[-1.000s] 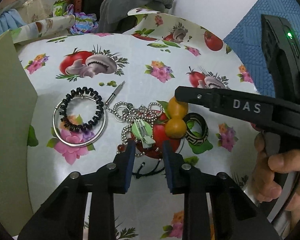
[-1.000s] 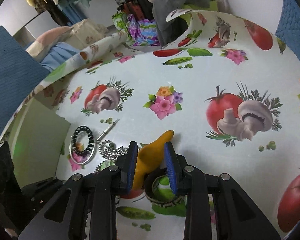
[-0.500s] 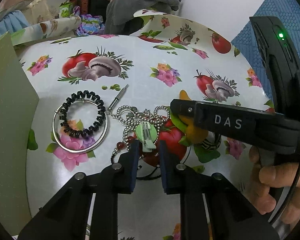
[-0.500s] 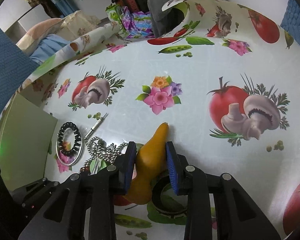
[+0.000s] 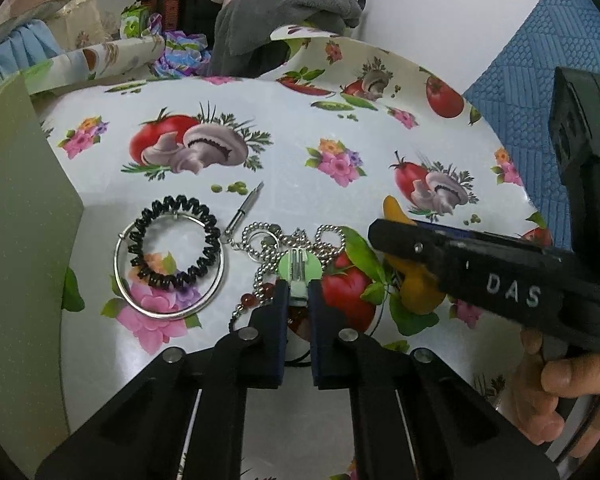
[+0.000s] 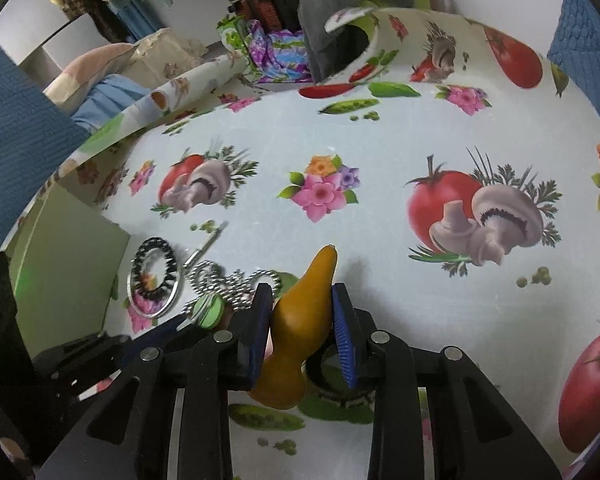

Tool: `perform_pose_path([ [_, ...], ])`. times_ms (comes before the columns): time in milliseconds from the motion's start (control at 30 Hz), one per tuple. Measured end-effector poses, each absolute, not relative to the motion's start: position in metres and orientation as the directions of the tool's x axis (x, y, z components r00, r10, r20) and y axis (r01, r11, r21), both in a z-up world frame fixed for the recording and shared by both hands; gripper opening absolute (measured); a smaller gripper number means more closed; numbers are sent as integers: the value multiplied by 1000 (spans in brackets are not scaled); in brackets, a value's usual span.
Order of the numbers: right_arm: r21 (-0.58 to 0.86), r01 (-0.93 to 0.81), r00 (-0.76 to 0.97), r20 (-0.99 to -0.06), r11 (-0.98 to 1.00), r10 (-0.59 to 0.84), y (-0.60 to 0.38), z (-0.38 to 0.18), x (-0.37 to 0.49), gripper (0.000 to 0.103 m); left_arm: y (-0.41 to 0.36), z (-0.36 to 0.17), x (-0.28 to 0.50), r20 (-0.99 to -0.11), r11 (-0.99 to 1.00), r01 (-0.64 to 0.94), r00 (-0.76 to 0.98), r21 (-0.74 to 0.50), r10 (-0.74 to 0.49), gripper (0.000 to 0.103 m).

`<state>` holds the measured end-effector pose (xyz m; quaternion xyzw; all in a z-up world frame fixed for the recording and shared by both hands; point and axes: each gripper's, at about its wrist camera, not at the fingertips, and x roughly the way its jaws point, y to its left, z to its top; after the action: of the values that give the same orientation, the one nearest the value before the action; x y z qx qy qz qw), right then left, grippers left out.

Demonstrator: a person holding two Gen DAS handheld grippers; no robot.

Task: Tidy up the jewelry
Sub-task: 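Carry the yellow gourd with the right tool while the left tool carries the green charm to the box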

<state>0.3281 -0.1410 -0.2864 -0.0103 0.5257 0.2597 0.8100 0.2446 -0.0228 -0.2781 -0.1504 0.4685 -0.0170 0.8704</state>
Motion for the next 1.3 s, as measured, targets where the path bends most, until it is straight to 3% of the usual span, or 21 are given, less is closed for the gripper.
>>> perform_pose_path([
  [900,239,-399,348,-854,885,387,-147,-258,226,28,2,-221,174,-778,932,-107,589,-345,-220,9],
  [1300,268,-376,415,-807,887,420,-140,-189,212,28,23,-157,158,-738,930,-75,633,-360,-234,9],
])
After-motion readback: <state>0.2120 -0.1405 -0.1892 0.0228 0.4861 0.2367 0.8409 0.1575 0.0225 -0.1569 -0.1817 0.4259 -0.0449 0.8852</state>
